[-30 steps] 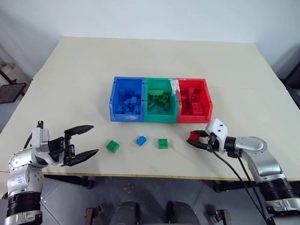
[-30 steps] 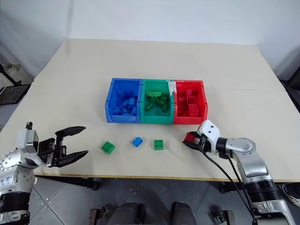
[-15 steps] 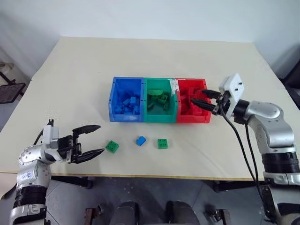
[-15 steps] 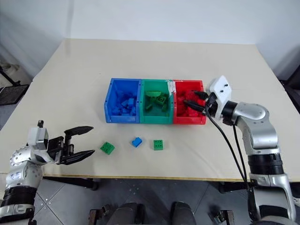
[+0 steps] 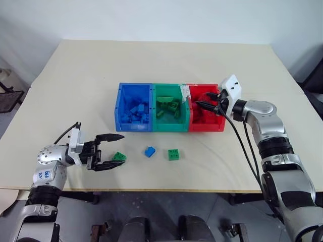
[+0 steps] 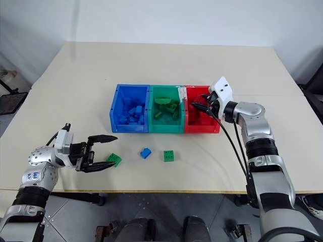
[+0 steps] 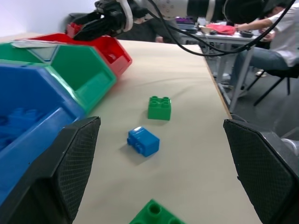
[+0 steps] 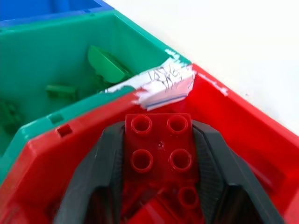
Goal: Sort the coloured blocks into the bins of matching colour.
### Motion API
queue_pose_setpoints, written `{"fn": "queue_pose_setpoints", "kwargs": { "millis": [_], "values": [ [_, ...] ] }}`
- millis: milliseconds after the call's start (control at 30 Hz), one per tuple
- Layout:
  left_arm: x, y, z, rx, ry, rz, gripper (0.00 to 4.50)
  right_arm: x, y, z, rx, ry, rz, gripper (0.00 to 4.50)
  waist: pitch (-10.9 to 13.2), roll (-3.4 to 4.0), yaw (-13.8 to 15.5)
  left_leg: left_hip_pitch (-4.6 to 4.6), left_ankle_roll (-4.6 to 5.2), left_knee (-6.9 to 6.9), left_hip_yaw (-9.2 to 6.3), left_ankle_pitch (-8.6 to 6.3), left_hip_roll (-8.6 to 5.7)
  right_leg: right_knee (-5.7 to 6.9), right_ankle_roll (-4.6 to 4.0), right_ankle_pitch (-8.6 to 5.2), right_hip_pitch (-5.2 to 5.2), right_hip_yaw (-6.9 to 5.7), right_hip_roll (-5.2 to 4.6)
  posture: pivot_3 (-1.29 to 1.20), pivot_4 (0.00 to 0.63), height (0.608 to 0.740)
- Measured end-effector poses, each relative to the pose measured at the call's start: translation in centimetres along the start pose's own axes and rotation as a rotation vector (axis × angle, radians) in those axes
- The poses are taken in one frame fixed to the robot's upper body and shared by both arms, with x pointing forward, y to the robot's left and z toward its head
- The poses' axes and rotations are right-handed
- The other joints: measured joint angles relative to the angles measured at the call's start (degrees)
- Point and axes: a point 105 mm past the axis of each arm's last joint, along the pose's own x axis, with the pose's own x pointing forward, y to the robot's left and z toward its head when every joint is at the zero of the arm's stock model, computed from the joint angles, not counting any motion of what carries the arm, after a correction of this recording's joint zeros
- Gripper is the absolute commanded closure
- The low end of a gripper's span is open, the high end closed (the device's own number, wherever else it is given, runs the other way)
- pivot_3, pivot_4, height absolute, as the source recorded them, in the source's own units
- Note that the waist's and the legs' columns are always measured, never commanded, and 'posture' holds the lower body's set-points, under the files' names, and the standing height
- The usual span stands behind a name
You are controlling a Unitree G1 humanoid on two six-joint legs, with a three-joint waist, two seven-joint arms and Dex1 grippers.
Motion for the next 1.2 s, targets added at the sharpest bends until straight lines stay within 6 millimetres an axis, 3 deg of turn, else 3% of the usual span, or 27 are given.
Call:
{"fn": "queue_pose_setpoints", "kwargs": {
  "millis": [133, 167, 300, 433, 600, 867, 1033, 1200],
  "values": [
    [0.0, -0.1, -0.2, -0.01, 0.03, -0.02, 0.0, -0.8, -0.7, 0.1, -0.004, 0.012, -0.02, 0.08, 0.01, 0.01, -0.03, 0.0, 0.0, 0.0, 0.0, 0.0, 0.0, 0.04, 0.0, 0.0, -0.02, 0.02, -0.02, 0.0, 0.15, 0.74],
    [0.0, -0.1, -0.2, -0.011, 0.033, -0.024, 0.0, -0.9, -0.9, 0.1, -0.006, 0.01, -0.024, 0.03, 0.01, 0.01, -0.02, 0.01, 0.0, 0.01, -0.01, 0.0, 0.0, 0.04, 0.0, 0.0, -0.01, 0.02, -0.02, 0.0, 0.15, 0.74],
    [0.2, 0.1, 0.0, 0.006, 0.049, -0.04, 0.0, -1.7, -0.6, 0.5, -0.041, 0.007, -0.005, 0.03, 0.01, 0.01, 0.17, -0.03, 0.0, 0.05, -0.1, 0.0, -0.01, 0.05, 0.0, 0.0, 0.01, 0.03, -0.03, 0.0, 0.15, 0.74],
    [0.1, 0.4, 0.2, 0.025, 0.054, -0.037, 0.0, -4.4, 1.2, 0.4, -0.065, -0.009, 0.074, 0.03, 0.01, 0.01, 0.52, -0.06, 0.0, 0.05, -0.31, -0.01, -0.04, 0.08, 0.0, 0.0, 0.06, 0.04, -0.06, 0.0, 0.15, 0.74],
    [-0.2, 0.2, -0.3, 0.012, 0.059, -0.028, 0.0, -9.4, 4.7, -2.7, -0.005, 0.039, 0.193, 0.03, 0.01, 0.01, 1.54, -0.05, 0.01, 0.13, -0.12, -0.02, -0.05, -0.11, 0.0, 0.0, 0.13, -0.02, -0.03, 0.0, 0.15, 0.74],
    [-1.0, -0.4, -1.2, -0.016, 0.063, 0.003, 0.0, -17.0, 6.0, -7.3, 0.06, 0.22, 0.207, 0.03, 0.02, 0.02, 1.71, -0.02, 0.03, 0.09, 0.04, -0.02, -0.01, -0.38, 0.0, 0.0, 0.21, -0.01, -0.01, 0.0, 0.15, 0.74],
    [-1.2, -0.3, -1.1, -0.012, 0.059, 0.015, 0.0, -17.6, 5.6, -6.8, 0.037, 0.221, 0.19, 0.03, 0.01, 0.03, 1.47, 0.05, 0.02, 0.07, 0.3, -0.02, 0.09, -0.48, 0.0, 0.0, 0.19, 0.01, 0.0, 0.0, 0.15, 0.74],
    [-1.5, -0.1, -0.8, -0.001, 0.054, 0.031, 0.0, -15.4, 6.4, -5.2, -0.033, 0.179, 0.247, 0.03, 0.02, 0.03, 1.64, 0.03, 0.02, 0.11, 0.26, -0.02, 0.08, -0.48, 0.0, 0.0, 0.19, 0.02, -0.03, 0.0, 0.15, 0.74]
  ]
}}
